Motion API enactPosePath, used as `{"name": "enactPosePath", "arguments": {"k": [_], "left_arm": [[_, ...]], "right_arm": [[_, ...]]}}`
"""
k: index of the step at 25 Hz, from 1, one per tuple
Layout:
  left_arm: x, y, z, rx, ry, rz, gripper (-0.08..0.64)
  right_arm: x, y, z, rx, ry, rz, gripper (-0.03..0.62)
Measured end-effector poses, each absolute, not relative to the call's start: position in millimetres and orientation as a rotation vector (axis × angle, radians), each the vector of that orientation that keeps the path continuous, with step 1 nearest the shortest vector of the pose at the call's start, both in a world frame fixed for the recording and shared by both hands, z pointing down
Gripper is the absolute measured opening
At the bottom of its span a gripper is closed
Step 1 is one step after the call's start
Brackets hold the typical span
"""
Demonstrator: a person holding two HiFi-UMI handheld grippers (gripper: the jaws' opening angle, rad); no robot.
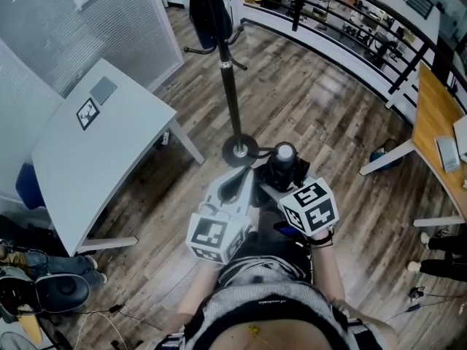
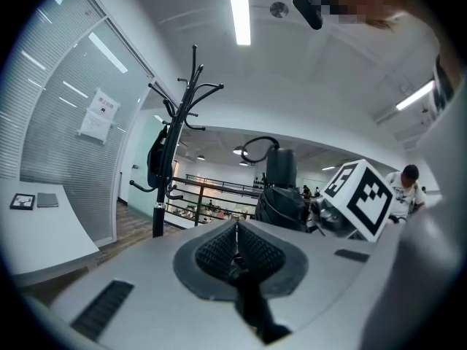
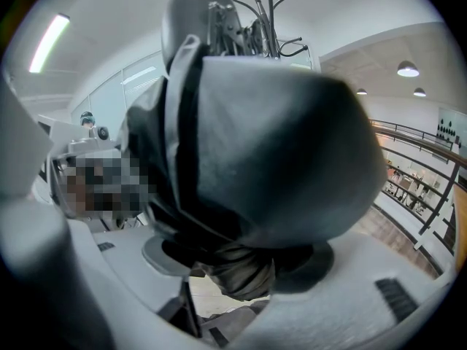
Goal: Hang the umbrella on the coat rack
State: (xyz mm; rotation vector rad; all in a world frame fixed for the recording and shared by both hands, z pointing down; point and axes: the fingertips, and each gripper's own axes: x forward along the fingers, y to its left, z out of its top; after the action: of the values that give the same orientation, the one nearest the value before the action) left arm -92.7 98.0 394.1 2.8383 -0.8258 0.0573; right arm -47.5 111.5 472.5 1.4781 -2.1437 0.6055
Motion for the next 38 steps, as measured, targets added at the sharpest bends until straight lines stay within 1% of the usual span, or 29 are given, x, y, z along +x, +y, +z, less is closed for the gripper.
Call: {"name": "enactPosePath", "arguments": {"k": [11, 38], "left_arm": [[-74.7, 71.4, 396.9, 2.798, -0.879, 0.094, 0.009], [-22.2, -43.8, 396.4, 2.745, -0.97, 0.138, 0.009]], "right_arm": [[-28.1, 81.3, 474.0, 1.447, -2.161, 0.603, 0.276], [13.7, -39.7, 480.5, 1.315, -2.213, 0.624, 0.275]]}}
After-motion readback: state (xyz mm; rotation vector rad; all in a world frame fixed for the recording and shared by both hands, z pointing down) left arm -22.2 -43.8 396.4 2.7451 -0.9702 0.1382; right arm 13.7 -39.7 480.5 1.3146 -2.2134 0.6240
